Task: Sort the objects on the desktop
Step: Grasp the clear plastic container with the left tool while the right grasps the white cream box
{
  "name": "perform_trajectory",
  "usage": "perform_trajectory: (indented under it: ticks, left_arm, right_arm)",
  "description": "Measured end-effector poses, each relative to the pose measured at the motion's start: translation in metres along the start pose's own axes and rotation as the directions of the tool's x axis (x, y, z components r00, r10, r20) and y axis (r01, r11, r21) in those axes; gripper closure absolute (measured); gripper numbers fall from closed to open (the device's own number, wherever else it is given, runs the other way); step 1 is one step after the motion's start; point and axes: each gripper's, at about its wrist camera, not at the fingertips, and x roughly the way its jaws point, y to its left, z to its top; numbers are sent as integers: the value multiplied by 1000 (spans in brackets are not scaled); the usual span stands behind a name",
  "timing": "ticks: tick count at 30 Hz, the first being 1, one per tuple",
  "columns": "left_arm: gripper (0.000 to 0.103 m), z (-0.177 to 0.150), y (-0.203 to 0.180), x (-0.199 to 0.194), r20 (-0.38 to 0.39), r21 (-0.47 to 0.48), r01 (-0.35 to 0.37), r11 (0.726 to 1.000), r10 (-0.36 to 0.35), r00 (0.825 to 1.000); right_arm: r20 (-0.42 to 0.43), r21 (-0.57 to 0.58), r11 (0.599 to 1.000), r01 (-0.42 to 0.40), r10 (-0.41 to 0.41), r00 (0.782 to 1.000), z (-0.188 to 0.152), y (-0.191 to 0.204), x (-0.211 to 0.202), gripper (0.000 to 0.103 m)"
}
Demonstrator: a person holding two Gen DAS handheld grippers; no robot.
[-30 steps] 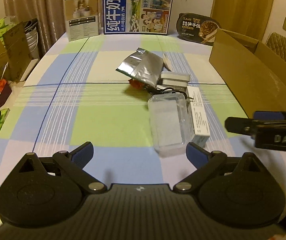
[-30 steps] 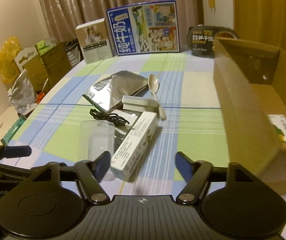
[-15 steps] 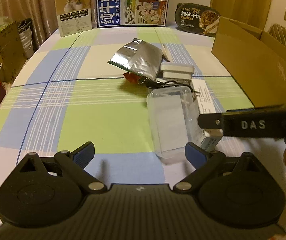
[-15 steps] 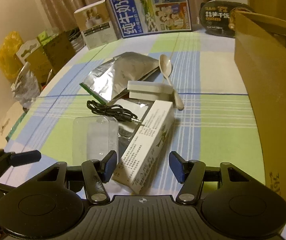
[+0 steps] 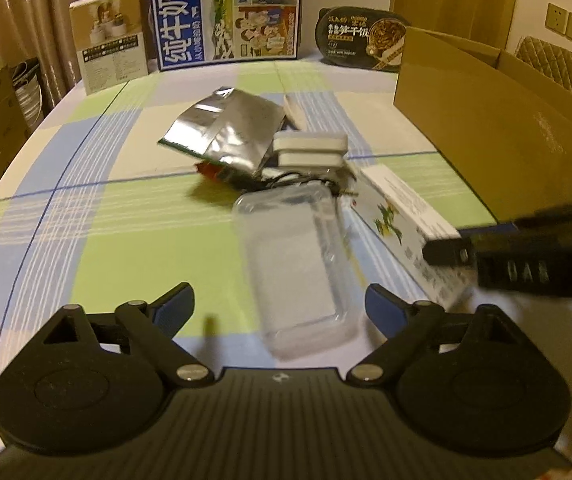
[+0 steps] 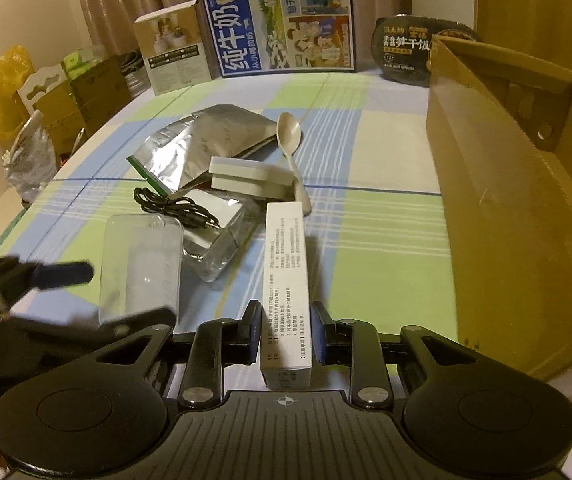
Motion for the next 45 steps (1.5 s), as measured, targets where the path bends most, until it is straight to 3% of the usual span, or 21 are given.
perform_trajectory:
  ticks: [7, 14, 18, 21, 22, 23, 25, 32, 37, 42, 44, 45]
  left_arm:
    - [48, 3, -10, 13, -14, 40, -36, 999, 36, 999]
    - [52, -7, -6, -6, -46, 44, -35, 998, 37, 998]
    - [52, -17, -6, -22, -69, 54, -19, 998, 22, 997]
    - [52, -26, -6, -36, -84, 49, 1, 999, 3, 996]
    - [52, -29, -5, -38, -89, 43, 7, 999, -3, 996]
    - [52, -32, -4, -41, -94, 36, 11, 999, -7, 995]
    - [52, -37, -1, -42, -104, 23, 8, 1000, -5, 995]
    - [52, -40, 7, -42, -103, -11, -12, 1000, 11, 995]
    - [52, -42, 7, -37, -109, -25, -8, 1000, 5, 994]
    - [52, -40, 6, -30, -109, -34, -8, 999, 4, 994]
    - [52, -39, 5, -28, -108, -32, -12, 999, 8, 994]
    - [52, -39, 5, -28, -106, -31, -13, 999, 10, 994]
  right_arm:
    - [9, -40, 999, 26, -26, 1000, -7, 0, 0, 80]
    - [-10, -14, 1000, -6, 6, 1000, -9, 3, -4, 80]
    - [-33, 176, 975, -137, 145, 989, -16, -9, -14, 80]
    - [-35, 245, 959, -145, 159, 987, -22, -15, -18, 80]
    - [-33, 242, 962, -125, 137, 990, -22, -16, -20, 74]
    - [-30, 223, 971, -91, 100, 995, -22, -15, -22, 61]
    - [-4, 156, 987, -35, 36, 999, -20, -11, -27, 50]
    - [49, -86, 996, 38, -34, 998, -26, 14, -26, 42]
    - [35, -146, 987, 61, -57, 998, -31, 18, -11, 42]
    - [0, -90, 994, 61, -61, 998, -31, 9, 0, 42]
    - [-8, -91, 994, 55, -56, 998, -31, 9, -1, 67]
    - [-7, -98, 994, 54, -55, 998, -31, 10, -2, 67]
